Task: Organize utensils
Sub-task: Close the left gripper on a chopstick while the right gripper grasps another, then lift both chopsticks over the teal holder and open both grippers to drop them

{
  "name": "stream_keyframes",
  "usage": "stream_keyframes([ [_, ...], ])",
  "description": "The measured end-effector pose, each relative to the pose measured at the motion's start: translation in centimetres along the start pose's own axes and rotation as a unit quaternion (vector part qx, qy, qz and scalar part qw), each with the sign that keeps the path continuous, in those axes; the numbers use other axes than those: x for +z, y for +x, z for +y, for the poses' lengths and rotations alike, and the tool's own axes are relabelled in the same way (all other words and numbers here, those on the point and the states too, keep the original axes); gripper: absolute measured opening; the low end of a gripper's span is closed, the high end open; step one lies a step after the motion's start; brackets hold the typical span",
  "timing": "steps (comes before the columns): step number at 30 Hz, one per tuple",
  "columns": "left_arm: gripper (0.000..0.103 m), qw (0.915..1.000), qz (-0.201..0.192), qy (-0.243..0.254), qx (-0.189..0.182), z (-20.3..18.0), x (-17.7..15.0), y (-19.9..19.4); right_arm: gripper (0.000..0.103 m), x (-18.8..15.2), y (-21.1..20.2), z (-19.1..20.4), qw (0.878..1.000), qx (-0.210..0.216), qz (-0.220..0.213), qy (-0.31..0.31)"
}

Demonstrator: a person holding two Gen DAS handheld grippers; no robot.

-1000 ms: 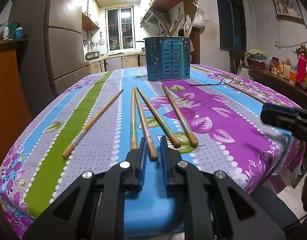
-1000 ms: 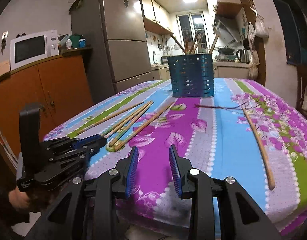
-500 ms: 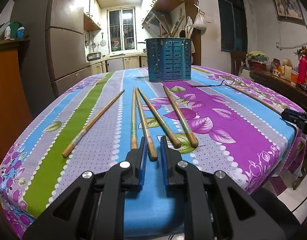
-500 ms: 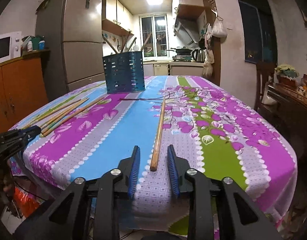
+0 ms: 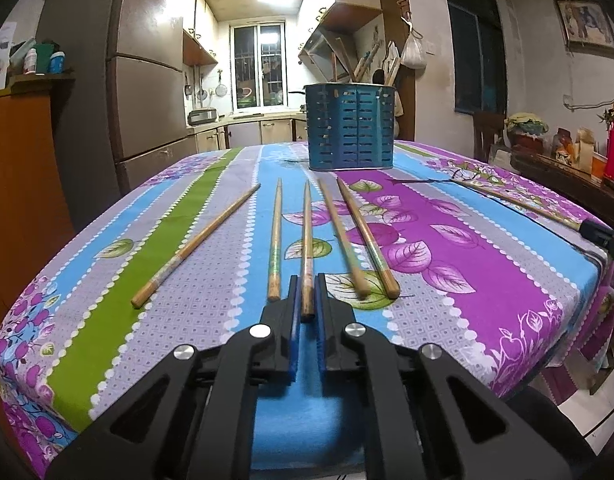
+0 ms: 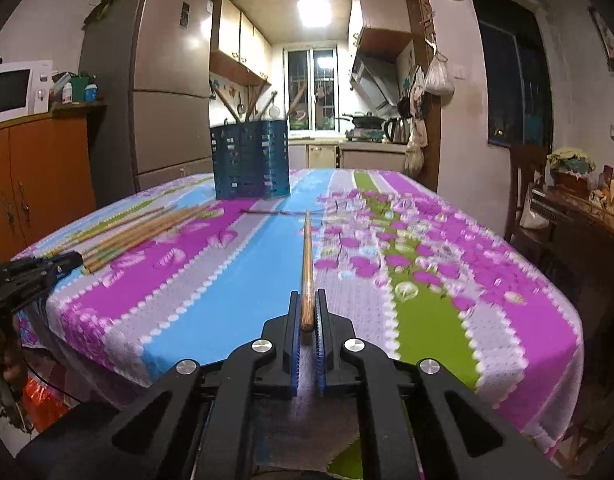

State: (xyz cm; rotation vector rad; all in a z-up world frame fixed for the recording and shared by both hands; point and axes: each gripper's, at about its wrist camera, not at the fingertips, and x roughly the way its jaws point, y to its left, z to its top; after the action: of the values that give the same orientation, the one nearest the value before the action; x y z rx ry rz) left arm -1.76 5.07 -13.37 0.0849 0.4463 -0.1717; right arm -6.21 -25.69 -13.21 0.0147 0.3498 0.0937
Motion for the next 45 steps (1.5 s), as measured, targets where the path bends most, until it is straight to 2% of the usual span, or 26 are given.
stream_keyframes([
  [7,0.005,0.9994,-0.036,0.005,-0.001,0.2,2.1,-2.5,0.008,4.2,-3.4,0.7,0.998,0.008,-0.048,-0.025],
  [13,0.005,0.9953,-0.094,0.021,-0.008,0.1,6.7,-5.3,0.008,8.7,-5.3,0.6,0.995,0.032,-0.087,-0.045],
  [17,0.005,0.9916,-0.124,0.035,-0.014,0.2,10.4,-5.5,0.008,12.2,-5.3,0.5,0.991,0.056,-0.104,-0.063],
  [23,0.005,0.9887,-0.141,0.035,-0.036,0.0,15.0,-4.5,0.008,16.2,-3.0,0.0,0.990,0.085,-0.093,-0.067],
  [34,0.005,0.9885,-0.136,0.040,-0.054,-0.7,21.6,-3.5,0.008,21.4,0.9,0.9,0.989,0.110,-0.064,-0.080],
  [38,0.005,0.9909,-0.110,0.044,-0.063,-1.6,23.5,-3.0,0.008,22.9,2.2,1.4,0.989,0.114,-0.059,-0.071],
  [45,0.005,0.9931,-0.074,0.047,-0.078,-2.5,24.7,-1.7,0.008,25.5,5.1,1.9,0.991,0.122,-0.037,-0.049],
])
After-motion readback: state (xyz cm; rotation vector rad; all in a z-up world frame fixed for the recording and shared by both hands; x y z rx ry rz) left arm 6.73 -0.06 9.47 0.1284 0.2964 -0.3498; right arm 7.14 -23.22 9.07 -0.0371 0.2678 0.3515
